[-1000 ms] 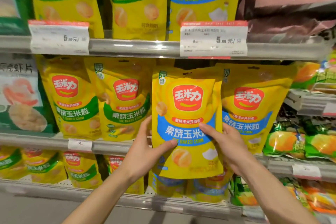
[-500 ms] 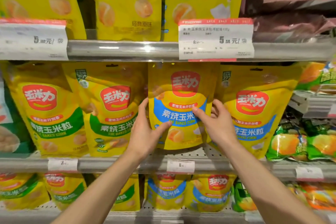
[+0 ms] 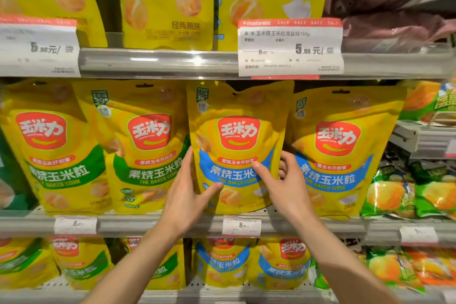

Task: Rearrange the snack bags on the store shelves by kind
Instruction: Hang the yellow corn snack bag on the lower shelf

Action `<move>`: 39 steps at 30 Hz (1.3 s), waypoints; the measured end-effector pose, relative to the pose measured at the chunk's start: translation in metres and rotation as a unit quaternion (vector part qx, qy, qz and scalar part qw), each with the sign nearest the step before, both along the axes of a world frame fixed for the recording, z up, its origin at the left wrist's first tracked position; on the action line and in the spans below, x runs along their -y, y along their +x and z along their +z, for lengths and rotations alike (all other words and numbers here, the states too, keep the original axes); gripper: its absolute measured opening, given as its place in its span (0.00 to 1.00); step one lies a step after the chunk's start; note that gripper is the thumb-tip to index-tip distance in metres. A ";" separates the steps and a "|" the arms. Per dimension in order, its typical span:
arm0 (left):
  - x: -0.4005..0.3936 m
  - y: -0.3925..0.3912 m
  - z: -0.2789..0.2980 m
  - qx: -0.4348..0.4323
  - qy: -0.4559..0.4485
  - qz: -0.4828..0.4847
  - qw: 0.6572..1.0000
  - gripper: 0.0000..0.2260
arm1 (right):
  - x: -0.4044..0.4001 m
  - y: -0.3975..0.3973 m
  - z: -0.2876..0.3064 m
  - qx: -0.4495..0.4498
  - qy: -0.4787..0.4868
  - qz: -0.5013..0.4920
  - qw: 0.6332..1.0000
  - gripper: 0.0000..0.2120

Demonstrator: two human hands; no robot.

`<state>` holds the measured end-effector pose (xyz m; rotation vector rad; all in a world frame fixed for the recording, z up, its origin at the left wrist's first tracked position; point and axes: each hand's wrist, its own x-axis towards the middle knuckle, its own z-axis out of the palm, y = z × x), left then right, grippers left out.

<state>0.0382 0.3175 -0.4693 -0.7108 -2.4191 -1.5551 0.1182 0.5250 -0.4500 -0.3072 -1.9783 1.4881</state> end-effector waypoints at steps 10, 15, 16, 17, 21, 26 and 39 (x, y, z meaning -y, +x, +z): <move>0.015 -0.008 -0.007 0.012 0.007 0.002 1.000 0.53 | 0.006 0.001 -0.008 0.099 0.040 0.042 0.993 0.24; 0.016 -0.007 -0.009 0.013 0.018 0.007 1.000 0.51 | 0.001 0.008 0.006 0.169 0.057 0.074 0.981 0.17; 0.016 -0.007 -0.010 0.012 0.016 0.011 1.000 0.50 | -0.003 0.006 0.006 0.184 0.061 0.070 0.978 0.21; 0.016 -0.008 -0.010 0.012 0.015 0.012 1.000 0.48 | -0.006 0.005 0.005 0.198 0.068 0.060 0.976 0.29; 0.014 -0.011 -0.009 0.009 -0.001 0.022 1.000 0.44 | -0.014 0.004 0.005 0.220 0.085 0.045 0.971 0.38; 0.007 -0.005 -0.004 0.005 -0.021 0.035 0.999 0.45 | -0.033 0.012 0.021 0.227 0.043 0.121 0.965 0.27; 0.014 -0.006 -0.002 0.023 0.037 -0.032 0.999 0.37 | -0.033 0.011 0.075 0.035 -0.035 0.072 0.996 0.11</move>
